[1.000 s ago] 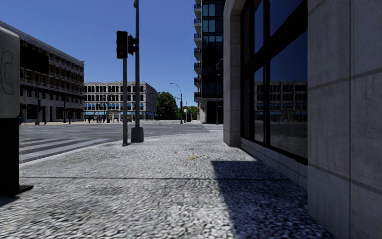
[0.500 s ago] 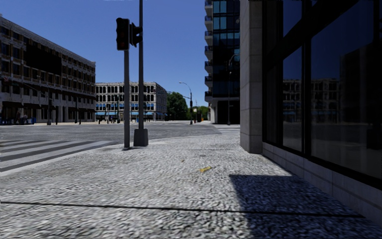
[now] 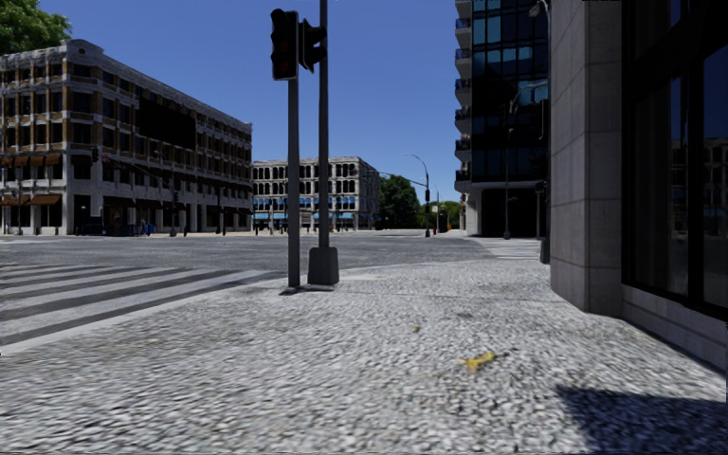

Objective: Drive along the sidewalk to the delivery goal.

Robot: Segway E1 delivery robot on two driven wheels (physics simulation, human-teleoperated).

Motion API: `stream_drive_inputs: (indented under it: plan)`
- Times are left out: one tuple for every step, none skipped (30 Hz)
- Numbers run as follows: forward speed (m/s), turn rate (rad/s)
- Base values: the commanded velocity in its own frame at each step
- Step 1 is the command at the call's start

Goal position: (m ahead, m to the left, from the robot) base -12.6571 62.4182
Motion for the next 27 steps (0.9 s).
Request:
stream_drive_inputs:
  plan:
    - [1.56, 0.47]
    - [1.56, 0.47]
    - [1.56, 0.47]
    - [1.55, 0.47]
    - [1.55, 0.47]
    - [1.57, 0.47]
    - [1.57, 0.47]
    - [1.57, 0.47]
    - [1.57, 0.48]
    - [1.57, 0.48]
    - [1.57, 0.48]
    - [1.57, 0.52]
    - [1.57, 0.54]
    - [1.57, 0.55]
    - [1.57, 0.55]
    - [1.57, 0.55]
    - [1.57, 0.55]
    - [1.57, 0.55]
    - [1.57, 0.55]
    - [1.57, 0.59]
    - [1.57, 0.61]
    - [1.57, 0.61]
    - [1.57, 0.62]
    - [1.57, 0.62]
    - [1.57, 0.62]
    - [1.57, 0.62]
    - [1.57, 0.62]
